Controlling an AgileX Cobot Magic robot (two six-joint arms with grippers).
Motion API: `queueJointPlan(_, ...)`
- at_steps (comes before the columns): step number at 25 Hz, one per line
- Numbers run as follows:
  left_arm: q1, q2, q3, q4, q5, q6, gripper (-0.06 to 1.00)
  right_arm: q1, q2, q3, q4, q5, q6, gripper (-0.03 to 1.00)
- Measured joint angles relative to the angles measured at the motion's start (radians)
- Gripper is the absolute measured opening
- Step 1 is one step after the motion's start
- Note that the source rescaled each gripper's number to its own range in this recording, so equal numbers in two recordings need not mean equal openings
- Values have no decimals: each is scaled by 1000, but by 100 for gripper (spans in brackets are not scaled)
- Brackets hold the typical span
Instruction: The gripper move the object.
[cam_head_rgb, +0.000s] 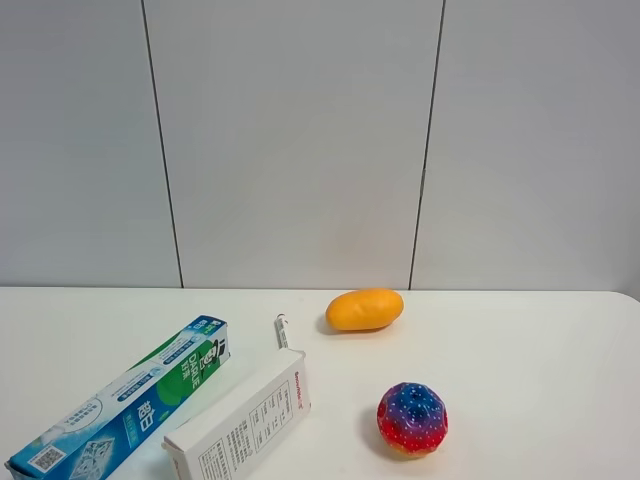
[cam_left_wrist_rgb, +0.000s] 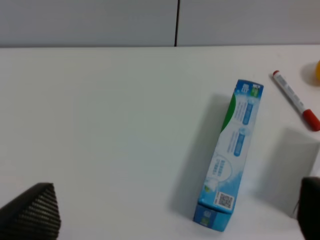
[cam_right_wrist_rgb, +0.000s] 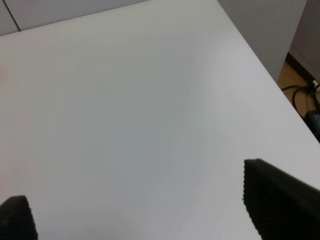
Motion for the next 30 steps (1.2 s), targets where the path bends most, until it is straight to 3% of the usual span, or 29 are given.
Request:
queueJointPlan(5,-5,-18,16,12,86,6,96,0,0,0,0,0,0,100)
queueJointPlan(11,-11,-33,20,74,90,73,96,0,0,0,0,0,0,100)
queueJointPlan(30,-11,-90,21,79,90,76,96,0,0,0,0,0,0,100)
